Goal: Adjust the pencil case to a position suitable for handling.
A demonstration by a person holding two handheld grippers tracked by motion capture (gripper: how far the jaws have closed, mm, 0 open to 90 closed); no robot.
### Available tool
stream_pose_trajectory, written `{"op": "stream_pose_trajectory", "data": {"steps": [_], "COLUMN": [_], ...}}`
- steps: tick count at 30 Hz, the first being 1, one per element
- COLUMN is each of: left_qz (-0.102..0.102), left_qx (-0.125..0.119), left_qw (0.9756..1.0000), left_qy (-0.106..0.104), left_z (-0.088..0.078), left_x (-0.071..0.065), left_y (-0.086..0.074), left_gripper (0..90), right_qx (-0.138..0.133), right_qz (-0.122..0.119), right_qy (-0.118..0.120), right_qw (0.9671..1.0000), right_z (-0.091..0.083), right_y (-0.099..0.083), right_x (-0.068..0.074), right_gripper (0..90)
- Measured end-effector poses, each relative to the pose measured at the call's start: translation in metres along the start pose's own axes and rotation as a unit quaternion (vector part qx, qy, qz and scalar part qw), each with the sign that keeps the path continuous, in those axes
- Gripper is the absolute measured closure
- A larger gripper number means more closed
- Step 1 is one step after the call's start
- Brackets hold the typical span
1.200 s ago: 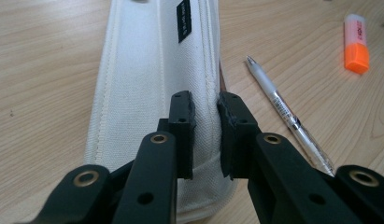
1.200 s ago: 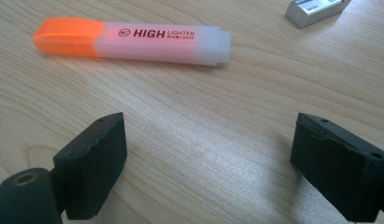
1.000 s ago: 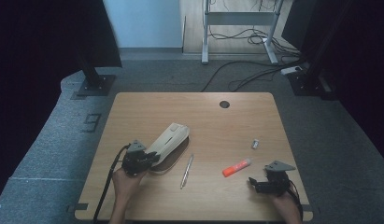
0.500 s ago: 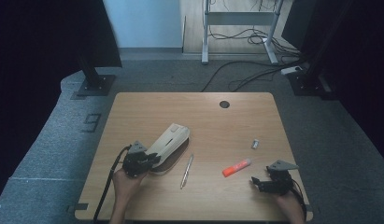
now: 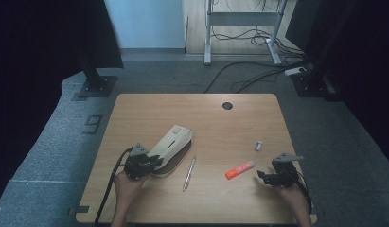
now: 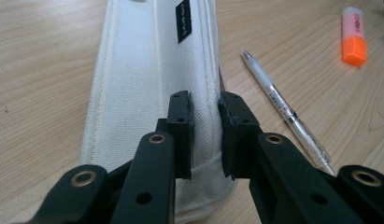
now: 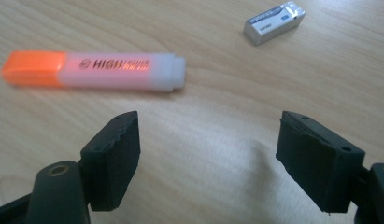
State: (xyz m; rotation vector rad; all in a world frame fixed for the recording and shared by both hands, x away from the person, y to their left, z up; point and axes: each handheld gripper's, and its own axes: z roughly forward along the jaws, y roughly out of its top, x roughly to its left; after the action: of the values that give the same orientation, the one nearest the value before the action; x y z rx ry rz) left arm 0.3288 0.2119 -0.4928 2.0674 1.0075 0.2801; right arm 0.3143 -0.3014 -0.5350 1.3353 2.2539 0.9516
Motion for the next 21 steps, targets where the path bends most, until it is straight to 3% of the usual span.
{"op": "stream_pose_trajectory", "data": {"steps": [10, 16, 21], "left_qz": [0.0, 0.001, 0.002], "left_qx": [-0.001, 0.0, 0.002], "left_qw": [1.0, 1.0, 1.0], "left_qy": [0.0, -0.002, -0.004], "left_z": [0.0, 0.0, 0.0], "left_x": [-0.001, 0.0, -0.001], "left_y": [0.0, 0.0, 0.0], "left_gripper": [75.2, 75.0, 74.9], "right_qx": [-0.012, -0.014, -0.017], "right_qz": [0.012, 0.016, 0.02], "right_qy": [-0.02, -0.042, -0.046], "right_qw": [0.9997, 0.9989, 0.9986], "right_z": [0.011, 0.022, 0.03], "right_y": [0.022, 0.031, 0.04], "right_x": [-0.009, -0.012, -0.015], "right_gripper": [21.0, 29.2, 33.6]}}
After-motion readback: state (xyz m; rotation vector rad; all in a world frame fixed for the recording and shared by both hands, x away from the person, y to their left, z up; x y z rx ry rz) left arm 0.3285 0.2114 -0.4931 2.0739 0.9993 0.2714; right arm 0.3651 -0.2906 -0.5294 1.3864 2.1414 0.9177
